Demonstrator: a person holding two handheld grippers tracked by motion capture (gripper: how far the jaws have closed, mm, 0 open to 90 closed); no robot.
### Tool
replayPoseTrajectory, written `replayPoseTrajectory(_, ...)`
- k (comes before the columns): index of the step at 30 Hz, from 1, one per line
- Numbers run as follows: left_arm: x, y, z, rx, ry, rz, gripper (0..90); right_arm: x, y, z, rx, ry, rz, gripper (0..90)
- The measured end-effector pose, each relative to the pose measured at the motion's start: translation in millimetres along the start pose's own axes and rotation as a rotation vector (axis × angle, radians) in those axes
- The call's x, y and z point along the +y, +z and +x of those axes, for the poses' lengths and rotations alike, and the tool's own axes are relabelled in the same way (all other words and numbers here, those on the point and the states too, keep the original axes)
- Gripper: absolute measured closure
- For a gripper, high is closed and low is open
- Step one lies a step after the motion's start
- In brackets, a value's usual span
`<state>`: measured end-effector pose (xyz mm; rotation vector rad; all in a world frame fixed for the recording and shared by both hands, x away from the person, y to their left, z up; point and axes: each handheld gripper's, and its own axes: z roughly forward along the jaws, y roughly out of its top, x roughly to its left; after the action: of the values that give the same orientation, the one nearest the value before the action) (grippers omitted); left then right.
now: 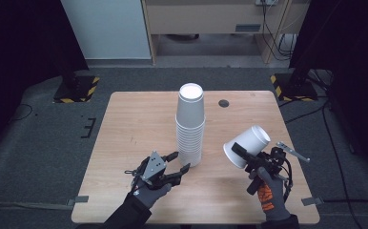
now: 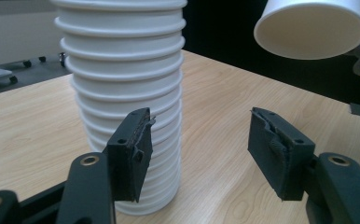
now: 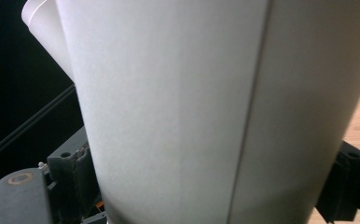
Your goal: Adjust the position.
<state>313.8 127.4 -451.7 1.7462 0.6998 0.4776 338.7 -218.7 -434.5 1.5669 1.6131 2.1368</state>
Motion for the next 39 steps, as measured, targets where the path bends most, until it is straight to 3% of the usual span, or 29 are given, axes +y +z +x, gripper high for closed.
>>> replayPoseTrajectory(9,2.6,13.5,-9.2,-0.019,0.027,0.000,38.6,-1.6,0.9,-0.8,0.012,0.017,0.004,13.7)
replayPoseTrajectory(39,9.4,48.0,-27.2,-0.082,0.046,-0.024,44.7,-2.7,1.8,-2.7,0.022,0.037,0.016,13.7)
